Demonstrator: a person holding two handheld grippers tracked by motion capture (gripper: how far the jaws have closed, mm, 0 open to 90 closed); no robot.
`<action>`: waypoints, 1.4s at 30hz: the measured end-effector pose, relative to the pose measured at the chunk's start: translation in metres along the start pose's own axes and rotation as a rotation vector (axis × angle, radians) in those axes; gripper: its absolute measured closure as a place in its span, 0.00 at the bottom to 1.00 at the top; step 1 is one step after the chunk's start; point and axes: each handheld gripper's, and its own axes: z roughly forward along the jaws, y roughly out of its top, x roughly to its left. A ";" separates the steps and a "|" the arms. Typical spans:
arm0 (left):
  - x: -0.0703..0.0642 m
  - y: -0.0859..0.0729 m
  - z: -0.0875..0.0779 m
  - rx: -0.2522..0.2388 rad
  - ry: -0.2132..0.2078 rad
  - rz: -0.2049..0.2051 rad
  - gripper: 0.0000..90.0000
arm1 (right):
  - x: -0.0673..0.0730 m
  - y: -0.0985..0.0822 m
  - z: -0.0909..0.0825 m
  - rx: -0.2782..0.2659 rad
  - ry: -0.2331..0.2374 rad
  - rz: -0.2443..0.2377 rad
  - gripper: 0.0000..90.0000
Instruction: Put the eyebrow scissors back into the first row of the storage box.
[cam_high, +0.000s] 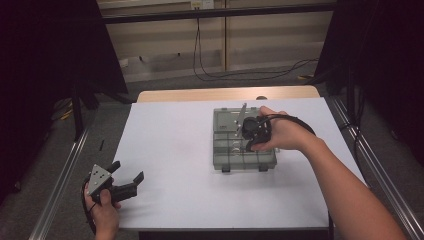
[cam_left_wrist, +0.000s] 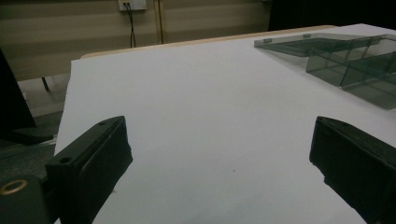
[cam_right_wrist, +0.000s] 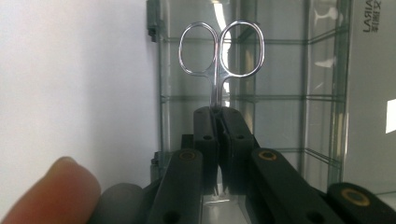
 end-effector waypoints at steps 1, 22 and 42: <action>0.000 0.000 0.000 -0.001 0.000 -0.001 0.05 | -0.003 -0.001 0.001 -0.013 -0.009 -0.017 0.96; 0.001 0.000 -0.001 0.001 -0.005 -0.003 0.05 | -0.029 -0.010 0.012 -0.014 -0.053 0.047 0.96; 0.002 0.000 -0.001 -0.009 -0.011 -0.008 0.05 | -0.040 -0.001 0.028 0.010 -0.117 0.064 0.96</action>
